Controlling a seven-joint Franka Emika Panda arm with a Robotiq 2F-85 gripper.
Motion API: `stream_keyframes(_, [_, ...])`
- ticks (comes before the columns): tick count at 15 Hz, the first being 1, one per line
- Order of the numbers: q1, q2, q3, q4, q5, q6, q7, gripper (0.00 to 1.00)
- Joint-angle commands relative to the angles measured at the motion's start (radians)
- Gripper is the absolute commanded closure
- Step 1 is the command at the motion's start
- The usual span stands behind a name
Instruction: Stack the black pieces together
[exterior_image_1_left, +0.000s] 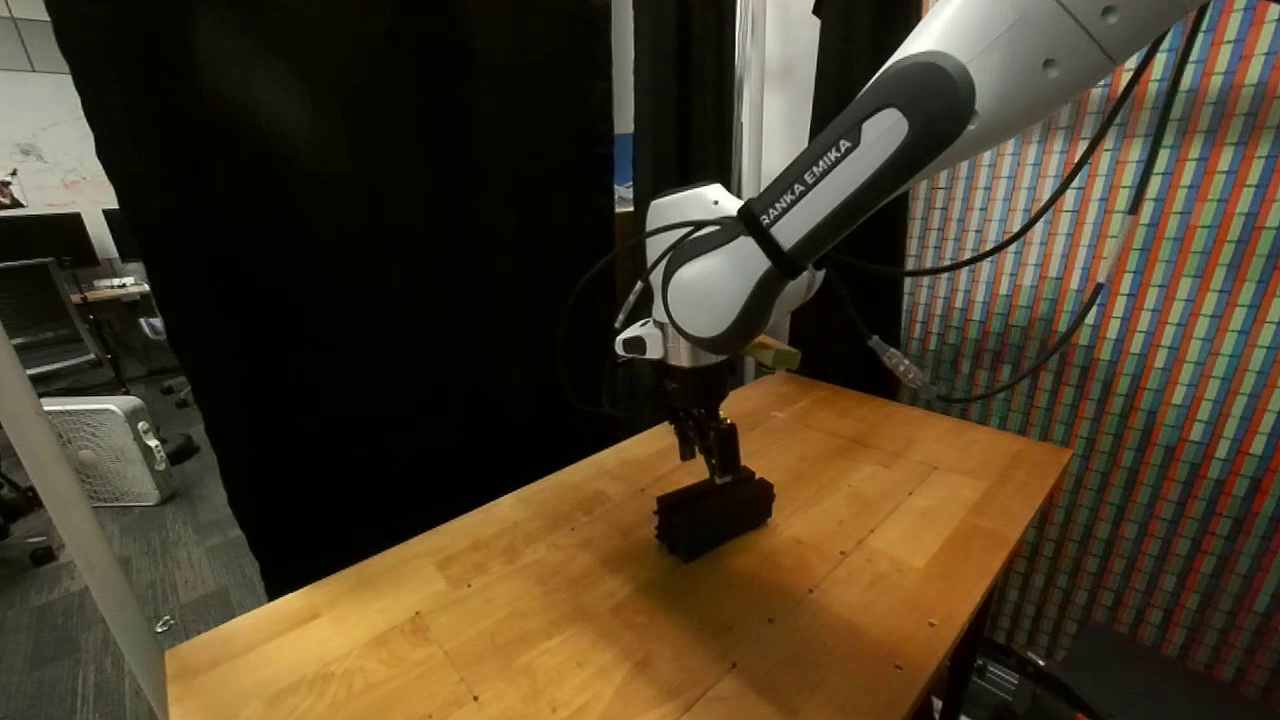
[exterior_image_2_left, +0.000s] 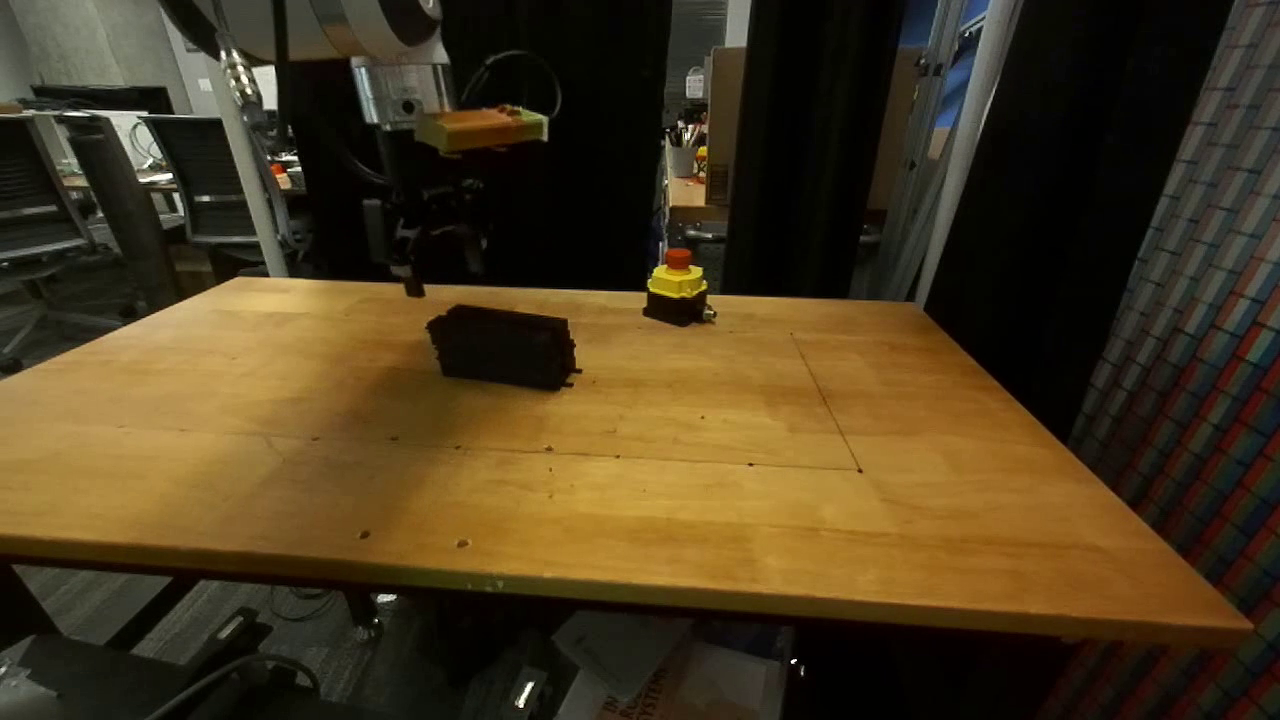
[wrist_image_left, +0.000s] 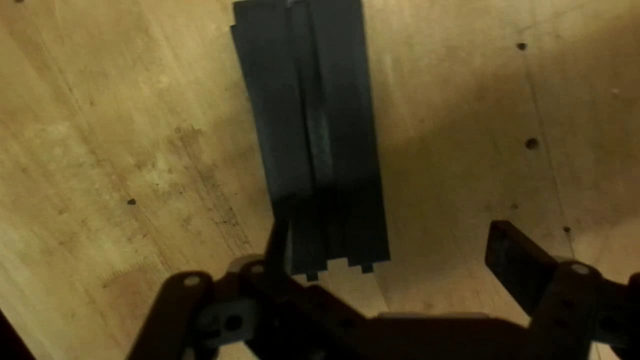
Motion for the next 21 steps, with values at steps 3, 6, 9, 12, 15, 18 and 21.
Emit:
stream_keyframes(3, [0.027, -0.172, 0.022, 0.044, 0.120, -0.319, 0.258, 0.00])
stream_keyframes(6, [0.028, -0.290, 0.009, 0.037, 0.186, -0.452, 0.381, 0.00])
stream_keyframes(9, [0.029, -0.423, -0.014, 0.005, 0.228, -0.560, 0.511, 0.00])
stream_keyframes(12, [0.031, -0.549, -0.029, -0.039, 0.255, -0.636, 0.655, 0.00])
stream_keyframes(15, [0.026, -0.674, -0.035, -0.104, 0.284, -0.673, 0.799, 0.00])
stream_keyframes(18, [0.017, -0.777, -0.027, -0.173, 0.304, -0.673, 0.944, 0.00])
stream_keyframes(21, [0.001, -0.854, -0.014, -0.230, 0.321, -0.658, 1.082, 0.00])
